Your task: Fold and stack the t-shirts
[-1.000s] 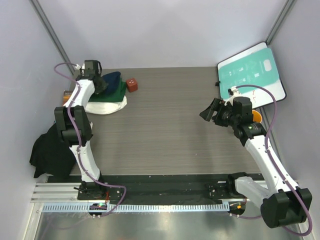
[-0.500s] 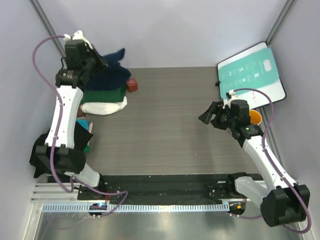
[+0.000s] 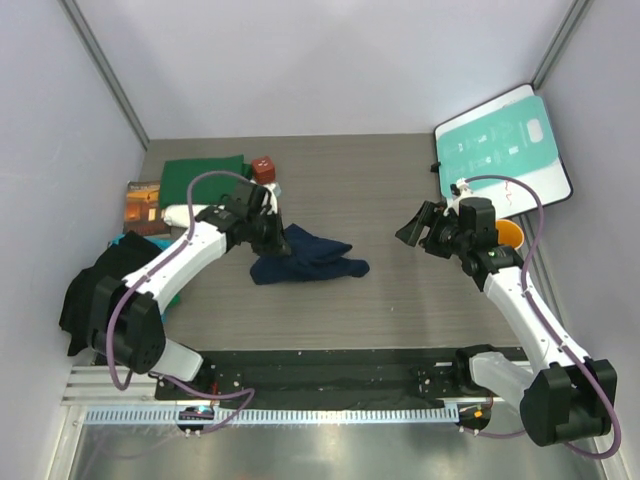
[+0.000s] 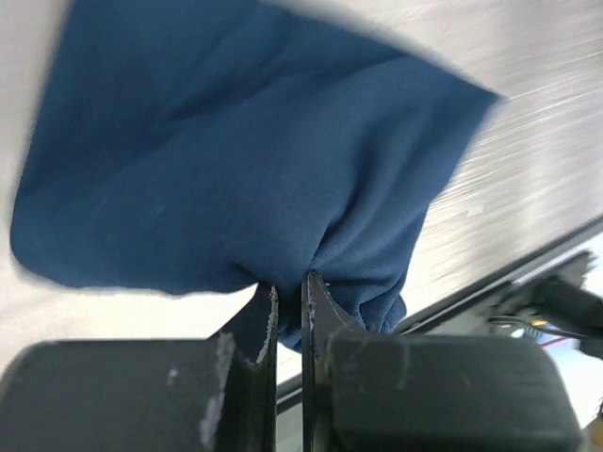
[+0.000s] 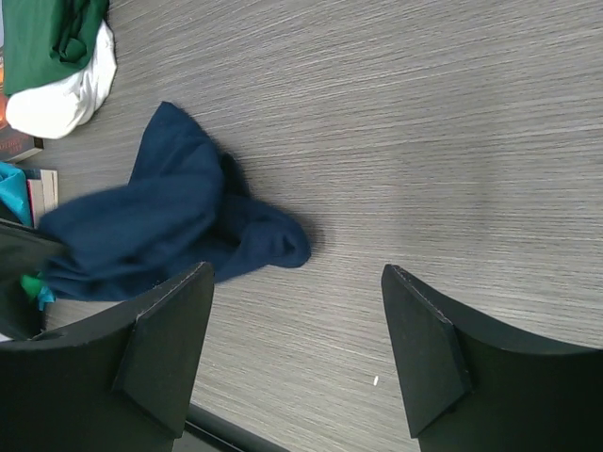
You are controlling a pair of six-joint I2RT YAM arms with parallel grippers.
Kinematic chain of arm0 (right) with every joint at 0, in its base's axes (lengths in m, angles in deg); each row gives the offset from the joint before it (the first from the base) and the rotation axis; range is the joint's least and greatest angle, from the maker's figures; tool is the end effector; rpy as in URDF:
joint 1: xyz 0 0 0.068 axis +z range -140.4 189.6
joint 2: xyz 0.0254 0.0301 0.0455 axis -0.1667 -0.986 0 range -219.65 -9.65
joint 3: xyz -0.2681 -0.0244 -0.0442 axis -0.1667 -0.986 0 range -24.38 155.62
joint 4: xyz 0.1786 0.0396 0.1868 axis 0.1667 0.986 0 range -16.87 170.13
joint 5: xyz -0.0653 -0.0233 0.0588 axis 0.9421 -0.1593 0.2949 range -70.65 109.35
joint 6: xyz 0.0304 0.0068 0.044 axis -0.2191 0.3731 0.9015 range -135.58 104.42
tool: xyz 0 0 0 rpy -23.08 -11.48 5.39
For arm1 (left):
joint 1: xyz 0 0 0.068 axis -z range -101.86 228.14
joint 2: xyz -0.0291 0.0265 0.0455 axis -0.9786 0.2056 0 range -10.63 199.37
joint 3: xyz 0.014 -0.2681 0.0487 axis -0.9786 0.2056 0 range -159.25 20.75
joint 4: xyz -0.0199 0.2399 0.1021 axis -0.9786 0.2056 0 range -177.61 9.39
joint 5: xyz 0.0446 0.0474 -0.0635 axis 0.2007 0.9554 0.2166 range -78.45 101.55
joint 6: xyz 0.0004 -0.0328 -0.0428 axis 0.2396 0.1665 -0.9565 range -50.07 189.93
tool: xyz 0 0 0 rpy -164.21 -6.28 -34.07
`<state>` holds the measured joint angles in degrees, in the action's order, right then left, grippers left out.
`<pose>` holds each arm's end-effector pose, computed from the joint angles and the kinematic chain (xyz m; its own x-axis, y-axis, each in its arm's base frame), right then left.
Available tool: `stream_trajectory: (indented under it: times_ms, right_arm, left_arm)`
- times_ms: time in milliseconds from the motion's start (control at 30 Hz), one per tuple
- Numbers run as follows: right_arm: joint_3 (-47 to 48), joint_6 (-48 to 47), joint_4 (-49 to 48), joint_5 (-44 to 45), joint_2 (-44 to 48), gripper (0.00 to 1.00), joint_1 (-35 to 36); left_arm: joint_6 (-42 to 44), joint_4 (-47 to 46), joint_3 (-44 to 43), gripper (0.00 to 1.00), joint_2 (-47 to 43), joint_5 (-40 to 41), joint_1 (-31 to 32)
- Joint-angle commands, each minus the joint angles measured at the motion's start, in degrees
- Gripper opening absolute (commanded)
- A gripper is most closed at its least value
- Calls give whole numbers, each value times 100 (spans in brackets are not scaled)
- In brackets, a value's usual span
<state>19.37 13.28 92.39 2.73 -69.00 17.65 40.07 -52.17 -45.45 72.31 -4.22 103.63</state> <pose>0.2226 0.0419 0.2707 -0.6727 0.3719 -0.6396 -0.0479 0.8408 0.5392 0.2718 -0.1403 0.2768 -0.8995 -0.1020 -0.4248 0.1346 0.8604 -0.4915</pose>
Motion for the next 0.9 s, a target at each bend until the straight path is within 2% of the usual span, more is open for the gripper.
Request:
stream_trajectory:
  times_ms: [0,167,400,533,700,867]
  right_arm:
    - [213,32,-169,10,169,77,21]
    - [353,-12,-116,36,126,77,12]
    - [415,-100,-178,89,-260,77,12]
    - [442,-56,-186,-52,-516,77,12]
    - [240,23,-274,1,-306,77,12]
    - [187,-38,-108,27,-182,77,3]
  left_arm:
    - [-335,-837,405,0,55,425,227]
    - [-757,-740,616,0,223,829,465]
    - [-1038,-302,669,0,-40,1374,719]
    - [-1196,-283,1028,0,-172,1480,878]
    - [-1232,-266,1398,0,-400,1524,957]
    - [-1127,-64,1539,0,-726,2077,957]
